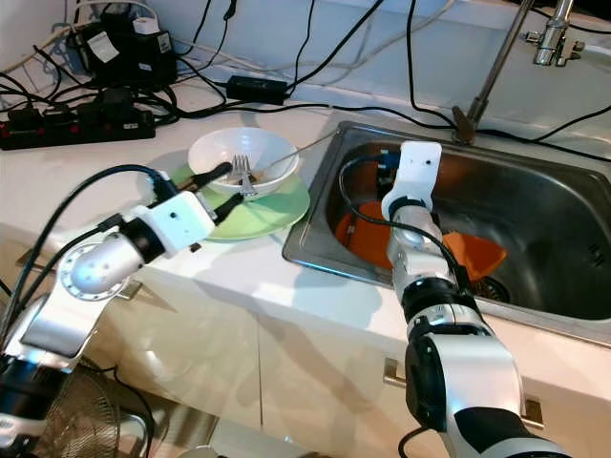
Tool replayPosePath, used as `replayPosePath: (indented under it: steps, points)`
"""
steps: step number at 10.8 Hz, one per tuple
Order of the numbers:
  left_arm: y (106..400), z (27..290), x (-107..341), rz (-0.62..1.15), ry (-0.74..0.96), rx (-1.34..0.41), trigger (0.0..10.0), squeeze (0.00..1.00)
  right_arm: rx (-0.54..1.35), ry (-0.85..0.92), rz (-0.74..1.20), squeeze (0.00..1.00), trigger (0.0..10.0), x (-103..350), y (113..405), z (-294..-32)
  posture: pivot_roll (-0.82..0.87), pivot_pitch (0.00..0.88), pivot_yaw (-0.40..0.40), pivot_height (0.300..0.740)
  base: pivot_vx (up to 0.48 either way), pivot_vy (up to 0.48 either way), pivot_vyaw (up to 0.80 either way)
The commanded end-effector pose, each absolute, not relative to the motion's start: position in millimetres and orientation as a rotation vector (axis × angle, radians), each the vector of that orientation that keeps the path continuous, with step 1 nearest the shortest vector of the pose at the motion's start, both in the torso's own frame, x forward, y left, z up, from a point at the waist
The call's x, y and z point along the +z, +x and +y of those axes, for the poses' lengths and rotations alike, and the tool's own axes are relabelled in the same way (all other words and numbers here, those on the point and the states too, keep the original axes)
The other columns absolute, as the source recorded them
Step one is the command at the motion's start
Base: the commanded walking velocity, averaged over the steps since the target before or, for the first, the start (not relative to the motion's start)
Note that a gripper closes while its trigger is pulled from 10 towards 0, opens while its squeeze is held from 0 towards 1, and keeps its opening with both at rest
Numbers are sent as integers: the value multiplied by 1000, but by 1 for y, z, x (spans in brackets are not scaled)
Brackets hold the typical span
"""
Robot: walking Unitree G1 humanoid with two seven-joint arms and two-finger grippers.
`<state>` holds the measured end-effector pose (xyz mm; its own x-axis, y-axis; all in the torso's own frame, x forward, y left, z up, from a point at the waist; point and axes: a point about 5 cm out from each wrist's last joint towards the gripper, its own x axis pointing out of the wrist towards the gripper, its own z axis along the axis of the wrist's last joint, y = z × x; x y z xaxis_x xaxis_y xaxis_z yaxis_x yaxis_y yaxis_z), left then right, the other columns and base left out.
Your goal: Kitchen organization
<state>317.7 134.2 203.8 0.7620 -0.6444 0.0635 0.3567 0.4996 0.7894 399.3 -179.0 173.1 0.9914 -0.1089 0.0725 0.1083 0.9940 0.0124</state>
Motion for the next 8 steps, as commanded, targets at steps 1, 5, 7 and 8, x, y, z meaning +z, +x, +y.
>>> replayPosePath:
  steps: [1, 5, 7, 8]
  points:
    - [319, 130, 207, -395, 852, -647, 10000, 0, -125, 22, -103, 0, 10000, 181, 401, -182, 265, 36, -40, 725, 0, 0, 0]
    - [326, 126, 209, -413, 862, -650, 0, 0, -135, 22, -104, 0, 10000, 182, 401, -184, 259, 40, -40, 725, 0, 0, 0]
    - [326, 126, 208, -414, 865, -650, 0, 0, -136, 22, -102, 0, 10000, 182, 401, -184, 260, 41, -42, 725, 0, 0, 0]
    - [326, 126, 208, -416, 864, -650, 0, 0, -138, 22, -102, 0, 10000, 182, 401, -185, 261, 40, -43, 725, 0, 0, 0]
